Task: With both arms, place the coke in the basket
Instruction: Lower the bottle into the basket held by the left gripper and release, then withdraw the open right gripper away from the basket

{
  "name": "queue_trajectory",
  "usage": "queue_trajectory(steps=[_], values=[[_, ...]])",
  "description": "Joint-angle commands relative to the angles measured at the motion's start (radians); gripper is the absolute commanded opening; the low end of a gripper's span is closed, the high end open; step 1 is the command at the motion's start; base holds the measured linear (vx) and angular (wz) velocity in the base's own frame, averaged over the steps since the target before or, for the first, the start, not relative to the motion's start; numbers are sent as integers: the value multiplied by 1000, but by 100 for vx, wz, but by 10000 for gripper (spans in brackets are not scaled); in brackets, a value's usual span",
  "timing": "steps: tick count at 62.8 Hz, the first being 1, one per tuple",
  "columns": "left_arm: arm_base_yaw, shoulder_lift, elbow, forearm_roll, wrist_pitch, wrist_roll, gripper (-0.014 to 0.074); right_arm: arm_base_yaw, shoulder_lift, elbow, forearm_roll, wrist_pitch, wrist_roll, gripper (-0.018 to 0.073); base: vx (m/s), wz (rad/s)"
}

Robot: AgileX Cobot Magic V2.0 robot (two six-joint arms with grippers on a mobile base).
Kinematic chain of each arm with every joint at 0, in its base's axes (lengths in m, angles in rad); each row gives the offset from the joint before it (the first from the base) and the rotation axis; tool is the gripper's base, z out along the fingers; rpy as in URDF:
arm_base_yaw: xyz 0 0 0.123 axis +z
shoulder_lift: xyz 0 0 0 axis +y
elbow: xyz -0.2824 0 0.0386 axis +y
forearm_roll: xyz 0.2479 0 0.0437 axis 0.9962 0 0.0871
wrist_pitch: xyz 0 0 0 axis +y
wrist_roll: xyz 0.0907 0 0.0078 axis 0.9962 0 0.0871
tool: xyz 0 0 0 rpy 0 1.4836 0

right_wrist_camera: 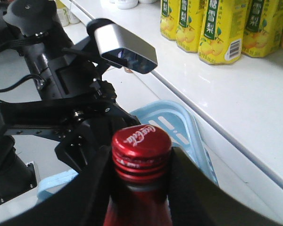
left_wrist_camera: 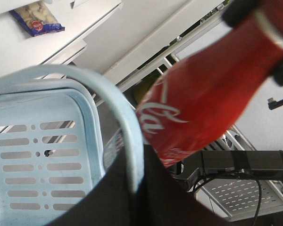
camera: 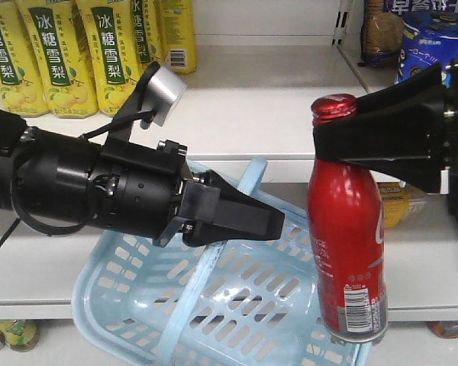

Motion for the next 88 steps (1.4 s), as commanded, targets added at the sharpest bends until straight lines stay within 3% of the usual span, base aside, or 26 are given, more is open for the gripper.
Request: queue_trajectory(steps=[1,14,33,40,46,51,63,74,88], values=[[-1,-38,-26,-78,-26,21,-6,-1,14,-35,78,-40,-2,1,0,0],[-1,-38,-26,-78,-26,21,-6,-1,51,-35,68,-36,-5,95,0,0],[-1,-38,-26,-78,-26,21,-6,-1,55,-35,42,-37,-5,459,0,0],[-1,-38,-26,-78,-26,21,-6,-1,54,-35,34,-35,15,510,0,0],[-1,-38,-26,-79,-26,21,-6,-1,46,-35,-6,-29,71,481,0,0],[-1,-38,-26,-78,-26,21,-6,-1,32,-35,-59,-27,103,391,0,0],[-1,-38,-26,-78,-26,21,-6,-1,-53,-30,-173,-37,126,-15,0,0],[-1,-38,-26,-78,-26,21,-6,-1,-212,134,-176,-133,125,-5,0,0],[-1,-38,-26,-78,-26,21,-6,-1,-480,557,-186,-432,122,-5,0,0]])
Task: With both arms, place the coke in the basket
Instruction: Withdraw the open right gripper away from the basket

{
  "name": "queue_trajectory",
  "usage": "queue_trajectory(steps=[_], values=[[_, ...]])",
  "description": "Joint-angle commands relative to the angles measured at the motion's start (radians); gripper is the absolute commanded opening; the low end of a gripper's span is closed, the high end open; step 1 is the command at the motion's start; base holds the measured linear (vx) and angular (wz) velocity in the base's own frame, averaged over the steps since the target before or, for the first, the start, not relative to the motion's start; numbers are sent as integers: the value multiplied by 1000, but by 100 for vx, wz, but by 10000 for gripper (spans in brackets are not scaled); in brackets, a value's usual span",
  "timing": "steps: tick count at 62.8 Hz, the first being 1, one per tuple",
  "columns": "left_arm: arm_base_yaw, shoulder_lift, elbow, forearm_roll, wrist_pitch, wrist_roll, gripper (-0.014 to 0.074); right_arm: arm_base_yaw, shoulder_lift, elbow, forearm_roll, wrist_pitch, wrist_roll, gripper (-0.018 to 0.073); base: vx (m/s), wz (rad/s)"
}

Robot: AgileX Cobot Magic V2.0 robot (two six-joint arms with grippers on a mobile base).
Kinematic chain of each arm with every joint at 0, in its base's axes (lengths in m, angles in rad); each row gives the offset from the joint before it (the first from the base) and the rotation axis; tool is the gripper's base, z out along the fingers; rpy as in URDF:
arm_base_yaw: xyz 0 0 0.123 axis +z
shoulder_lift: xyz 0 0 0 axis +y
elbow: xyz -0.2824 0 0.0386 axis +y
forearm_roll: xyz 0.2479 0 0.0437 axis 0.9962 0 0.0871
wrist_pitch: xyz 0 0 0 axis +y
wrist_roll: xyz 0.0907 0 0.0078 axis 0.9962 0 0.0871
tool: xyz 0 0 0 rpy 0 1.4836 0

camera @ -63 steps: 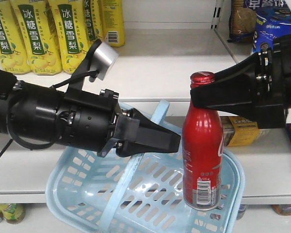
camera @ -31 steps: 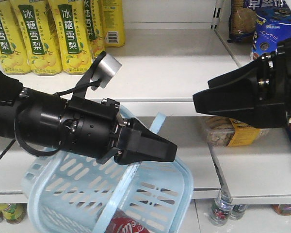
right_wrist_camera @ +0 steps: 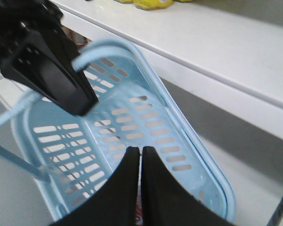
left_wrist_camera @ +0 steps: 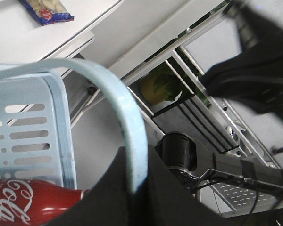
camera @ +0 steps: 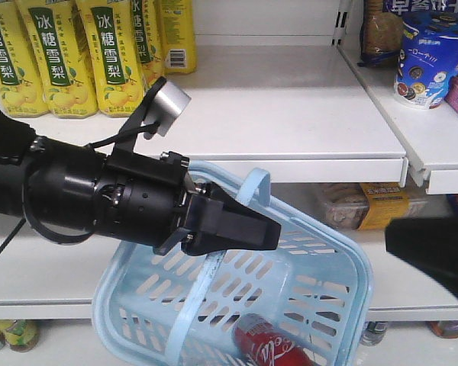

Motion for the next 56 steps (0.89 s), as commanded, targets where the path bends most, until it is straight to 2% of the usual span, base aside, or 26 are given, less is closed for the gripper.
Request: queue_trajectory(steps=[1,12,21,30,56], values=[[-1,-49,-42,-104,-24,24,-6,-1,-112,150,27,-186,-6,-5,0,0],[-1,-49,-42,-104,-24,24,-6,-1,-288,437,28,-356,-1,-5,0,0],[-1,-49,-42,-104,-24,24,-6,-1,-377,557,57,-457,0,-5,0,0],[-1,-49,-42,-104,-24,24,-6,-1,-401,580,60,-561,0,-5,0,0],[-1,-49,-42,-104,-24,24,-6,-1,-401,589,59,-553,0,-5,0,0]])
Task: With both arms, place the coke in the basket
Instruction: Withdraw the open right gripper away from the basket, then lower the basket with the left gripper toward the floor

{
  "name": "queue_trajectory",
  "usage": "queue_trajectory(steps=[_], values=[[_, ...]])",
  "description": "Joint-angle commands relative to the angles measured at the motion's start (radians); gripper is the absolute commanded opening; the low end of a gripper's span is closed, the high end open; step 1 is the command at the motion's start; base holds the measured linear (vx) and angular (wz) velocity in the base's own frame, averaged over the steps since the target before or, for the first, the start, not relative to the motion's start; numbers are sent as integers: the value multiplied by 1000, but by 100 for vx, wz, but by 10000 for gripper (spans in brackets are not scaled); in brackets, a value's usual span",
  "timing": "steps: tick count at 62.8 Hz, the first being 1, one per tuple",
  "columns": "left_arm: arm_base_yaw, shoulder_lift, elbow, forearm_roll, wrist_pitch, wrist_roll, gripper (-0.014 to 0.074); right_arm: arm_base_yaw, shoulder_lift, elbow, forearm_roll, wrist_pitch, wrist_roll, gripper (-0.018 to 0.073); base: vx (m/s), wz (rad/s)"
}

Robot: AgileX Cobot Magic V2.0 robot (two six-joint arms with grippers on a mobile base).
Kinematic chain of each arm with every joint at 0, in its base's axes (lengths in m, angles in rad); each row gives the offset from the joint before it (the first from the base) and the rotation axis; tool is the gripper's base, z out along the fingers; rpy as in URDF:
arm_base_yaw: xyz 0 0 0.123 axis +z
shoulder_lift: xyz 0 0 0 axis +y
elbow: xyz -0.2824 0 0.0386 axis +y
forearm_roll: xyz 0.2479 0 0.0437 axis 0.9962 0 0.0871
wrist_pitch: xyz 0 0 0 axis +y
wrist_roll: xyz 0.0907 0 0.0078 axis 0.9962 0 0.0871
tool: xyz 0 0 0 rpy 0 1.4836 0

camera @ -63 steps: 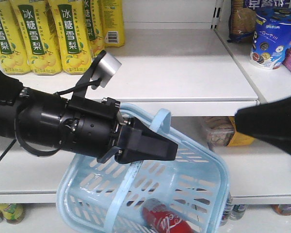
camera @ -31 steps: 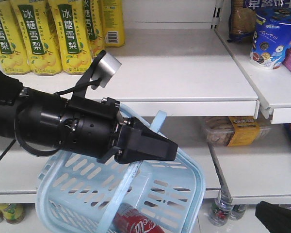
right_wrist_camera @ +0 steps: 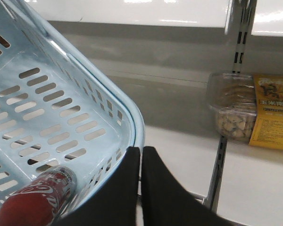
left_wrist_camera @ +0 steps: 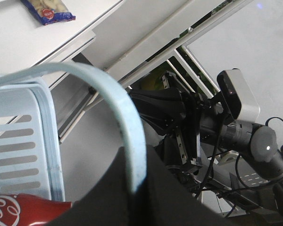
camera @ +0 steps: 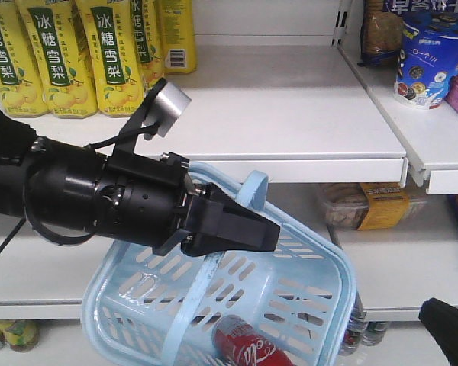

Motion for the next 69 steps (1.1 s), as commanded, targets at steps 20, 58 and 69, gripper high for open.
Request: queue_trajectory(steps=[20,58,69], values=[[-1,-49,-42,-110,-22,25,-6,-1,7,-26,19,-47,-4,-5,0,0],[-12,-83,-42,-83,122,42,-6,-1,7,-26,19,-47,-4,-5,0,0],[-12,-159,35,-45,99,42,-6,-1,7,-26,19,-47,-4,-5,0,0]])
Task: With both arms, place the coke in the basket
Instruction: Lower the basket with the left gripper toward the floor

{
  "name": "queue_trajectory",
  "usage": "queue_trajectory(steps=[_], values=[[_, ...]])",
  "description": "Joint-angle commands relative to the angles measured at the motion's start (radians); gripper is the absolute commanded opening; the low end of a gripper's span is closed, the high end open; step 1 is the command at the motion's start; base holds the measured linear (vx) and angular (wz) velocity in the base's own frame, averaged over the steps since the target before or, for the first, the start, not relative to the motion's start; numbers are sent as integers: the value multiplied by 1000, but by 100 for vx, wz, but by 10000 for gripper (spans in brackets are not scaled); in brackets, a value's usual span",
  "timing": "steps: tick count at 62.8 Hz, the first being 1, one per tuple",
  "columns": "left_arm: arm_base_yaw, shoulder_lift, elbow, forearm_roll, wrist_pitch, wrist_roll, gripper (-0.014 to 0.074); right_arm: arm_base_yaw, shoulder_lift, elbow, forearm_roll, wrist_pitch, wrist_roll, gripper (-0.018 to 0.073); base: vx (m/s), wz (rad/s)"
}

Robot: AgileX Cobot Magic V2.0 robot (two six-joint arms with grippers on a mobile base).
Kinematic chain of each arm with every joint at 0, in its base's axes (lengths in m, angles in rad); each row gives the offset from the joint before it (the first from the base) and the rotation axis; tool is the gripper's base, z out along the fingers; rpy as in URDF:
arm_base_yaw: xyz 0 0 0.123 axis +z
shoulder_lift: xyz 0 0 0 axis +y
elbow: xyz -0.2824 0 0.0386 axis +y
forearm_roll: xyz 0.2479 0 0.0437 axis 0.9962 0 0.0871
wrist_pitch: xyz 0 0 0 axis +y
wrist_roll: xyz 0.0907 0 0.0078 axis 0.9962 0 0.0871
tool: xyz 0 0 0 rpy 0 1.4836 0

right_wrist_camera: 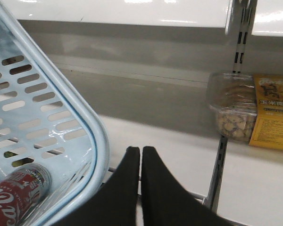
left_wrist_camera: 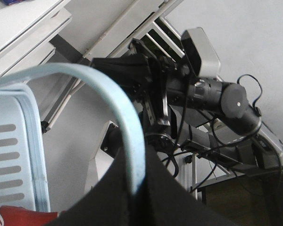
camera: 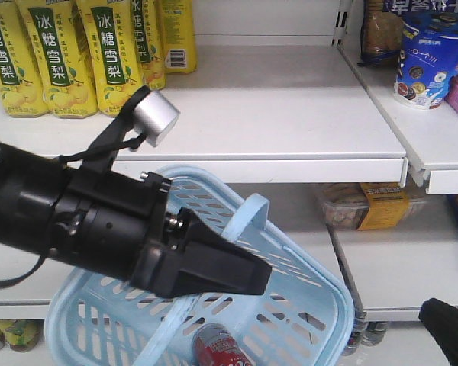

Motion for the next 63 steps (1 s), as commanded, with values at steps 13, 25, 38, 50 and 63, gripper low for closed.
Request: queue_trajectory(steps=[13,25,38,50,63], values=[[-6,-249,173,1,-115,96,-6,-1,7,-26,19,-47,-4,-5,0,0],[-6,-416,275,90,-280,128,-6,-1,7,-26,19,-47,-4,-5,0,0],[-6,-580,390,234,-393,121,-6,-1,7,-26,19,-47,-4,-5,0,0],[-6,-706,524,338,-497,74,-6,-1,7,-26,19,-47,-4,-5,0,0],[-6,-791,652,520,-659,-186,-6,-1,7,-26,19,-47,-4,-5,0,0]])
